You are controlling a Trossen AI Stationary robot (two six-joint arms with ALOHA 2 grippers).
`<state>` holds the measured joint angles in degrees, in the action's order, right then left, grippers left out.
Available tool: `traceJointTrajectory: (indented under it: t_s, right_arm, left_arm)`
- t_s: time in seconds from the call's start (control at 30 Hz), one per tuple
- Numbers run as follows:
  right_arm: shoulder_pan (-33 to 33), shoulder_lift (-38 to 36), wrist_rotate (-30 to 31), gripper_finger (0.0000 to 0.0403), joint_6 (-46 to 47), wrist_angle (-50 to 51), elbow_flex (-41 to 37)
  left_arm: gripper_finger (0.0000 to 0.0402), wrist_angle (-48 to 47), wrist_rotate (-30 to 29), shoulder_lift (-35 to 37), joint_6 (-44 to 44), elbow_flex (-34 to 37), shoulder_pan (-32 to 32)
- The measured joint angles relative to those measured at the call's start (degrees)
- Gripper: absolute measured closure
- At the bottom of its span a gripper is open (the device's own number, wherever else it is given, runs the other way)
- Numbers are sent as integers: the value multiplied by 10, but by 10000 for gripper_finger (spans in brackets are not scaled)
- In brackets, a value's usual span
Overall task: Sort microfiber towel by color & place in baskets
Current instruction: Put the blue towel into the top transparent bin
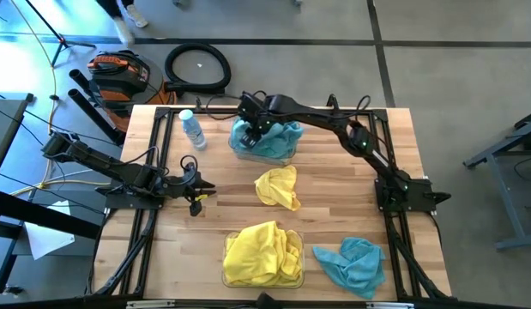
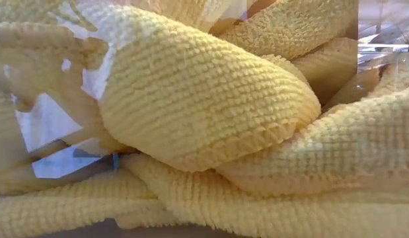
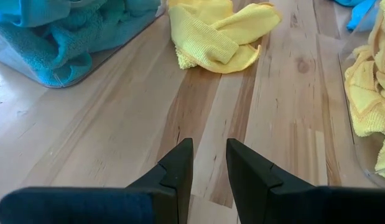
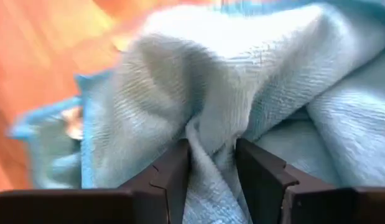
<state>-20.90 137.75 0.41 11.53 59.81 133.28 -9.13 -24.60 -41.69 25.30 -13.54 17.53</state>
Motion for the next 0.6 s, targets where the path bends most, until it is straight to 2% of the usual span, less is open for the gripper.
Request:
traceJointTrajectory:
  t_s: [0.4, 0.5, 0.6]
  right_arm:
    - [29, -51, 19, 274, -26, 8, -16]
    - [30, -68, 67, 274, -12, -2, -65]
    - [22, -109, 72, 274, 1, -66, -160]
  left_arm:
    - [316, -3, 21, 0, 1, 0, 0]
    - [316, -4, 21, 0, 8, 0, 0]
    - [316, -8, 21, 0, 20, 0, 0]
